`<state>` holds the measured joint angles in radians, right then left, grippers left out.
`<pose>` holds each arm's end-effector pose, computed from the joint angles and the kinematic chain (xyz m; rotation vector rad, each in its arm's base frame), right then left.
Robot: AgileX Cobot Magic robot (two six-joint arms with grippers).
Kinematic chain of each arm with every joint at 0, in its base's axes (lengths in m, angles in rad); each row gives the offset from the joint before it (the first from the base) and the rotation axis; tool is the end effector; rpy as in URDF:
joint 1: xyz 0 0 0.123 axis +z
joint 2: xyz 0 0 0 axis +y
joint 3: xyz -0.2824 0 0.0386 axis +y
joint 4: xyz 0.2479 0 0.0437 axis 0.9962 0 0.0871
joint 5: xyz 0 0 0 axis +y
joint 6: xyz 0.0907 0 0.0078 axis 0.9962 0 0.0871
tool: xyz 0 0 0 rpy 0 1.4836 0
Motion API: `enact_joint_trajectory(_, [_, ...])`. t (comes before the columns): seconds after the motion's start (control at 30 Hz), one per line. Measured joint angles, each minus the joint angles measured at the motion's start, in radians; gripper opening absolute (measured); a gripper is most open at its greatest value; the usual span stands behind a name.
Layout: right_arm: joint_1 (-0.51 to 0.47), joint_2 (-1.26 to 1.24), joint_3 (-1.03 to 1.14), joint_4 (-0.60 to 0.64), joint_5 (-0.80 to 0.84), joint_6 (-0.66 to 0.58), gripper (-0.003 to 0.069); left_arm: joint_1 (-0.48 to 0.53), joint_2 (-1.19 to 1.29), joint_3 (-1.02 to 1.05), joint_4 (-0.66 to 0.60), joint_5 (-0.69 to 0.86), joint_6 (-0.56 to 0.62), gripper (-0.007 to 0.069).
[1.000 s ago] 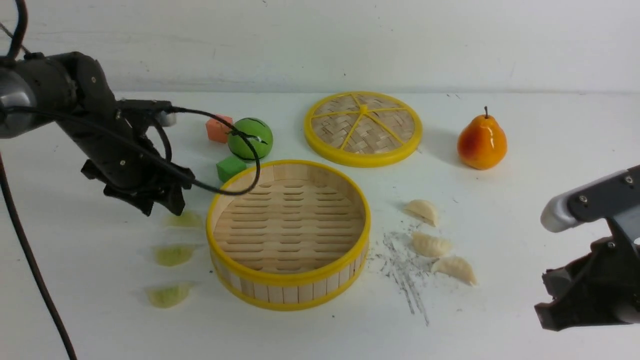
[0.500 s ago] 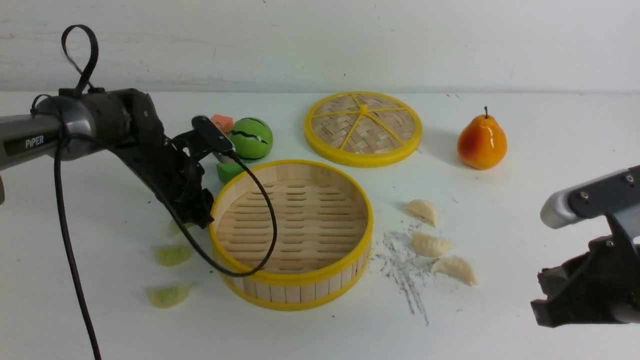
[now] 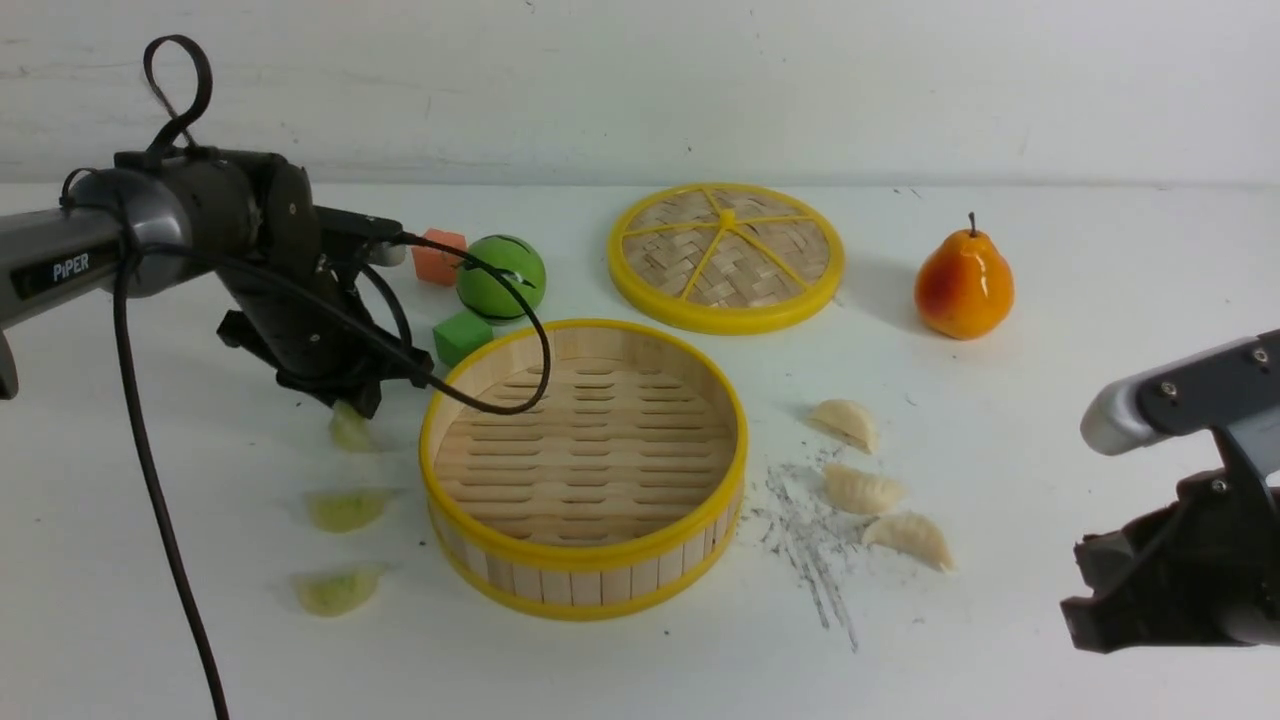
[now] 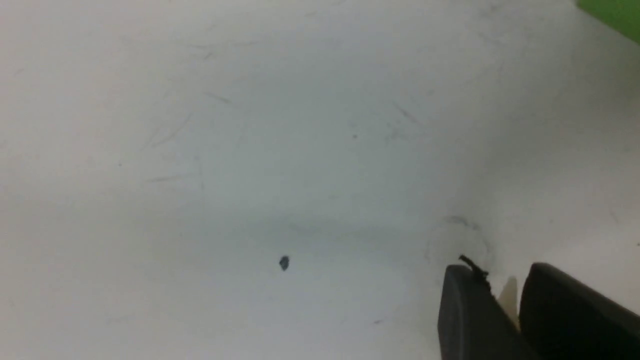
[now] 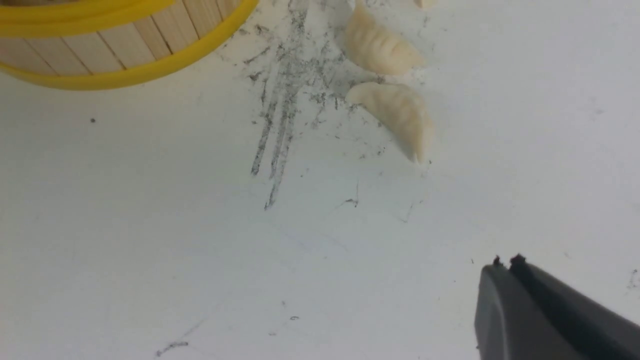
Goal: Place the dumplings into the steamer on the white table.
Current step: 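Reach for and grasp a dumpling on the table with the left gripper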
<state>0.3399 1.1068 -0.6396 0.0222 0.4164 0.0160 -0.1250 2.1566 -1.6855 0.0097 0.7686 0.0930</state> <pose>0.2003 0.0717 0.2550 -0.3635 2.3475 0.1916 0.4623 -0.0575 0.1802 0.3037 2.7062 0.0019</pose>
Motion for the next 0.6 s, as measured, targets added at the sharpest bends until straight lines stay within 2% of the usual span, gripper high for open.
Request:
enact_joint_trajectory(0.1, [0.000, 0.000, 0.000, 0.000, -0.005, 0.000, 0.0002, 0.000, 0.001, 0.000, 0.000, 0.005, -0.009, 0.0232])
enact_joint_trajectory(0.17, [0.000, 0.000, 0.000, 0.000, -0.008, 0.000, 0.0005, 0.000, 0.002, 0.000, 0.000, 0.003, -0.010, 0.0319])
enact_joint_trajectory(0.27, [0.000, 0.000, 0.000, 0.000, -0.008, 0.000, 0.0006, 0.000, 0.003, -0.001, 0.000, 0.012, -0.013, 0.0374])
enact_joint_trajectory(0.4, [0.000, 0.000, 0.000, 0.004, -0.009, 0.000, 0.0006, 0.000, -0.002, -0.001, -0.001, 0.082, -0.063, 0.0391])
enact_joint_trajectory(0.53, [0.000, 0.000, 0.000, 0.021, -0.011, 0.000, 0.0010, 0.000, -0.012, -0.003, 0.000, 0.161, -0.253, 0.0391])
enact_joint_trajectory(0.6, [0.000, 0.000, 0.000, 0.028, -0.011, 0.000, 0.0011, 0.000, -0.007, -0.004, 0.006, 0.163, -0.294, 0.0372])
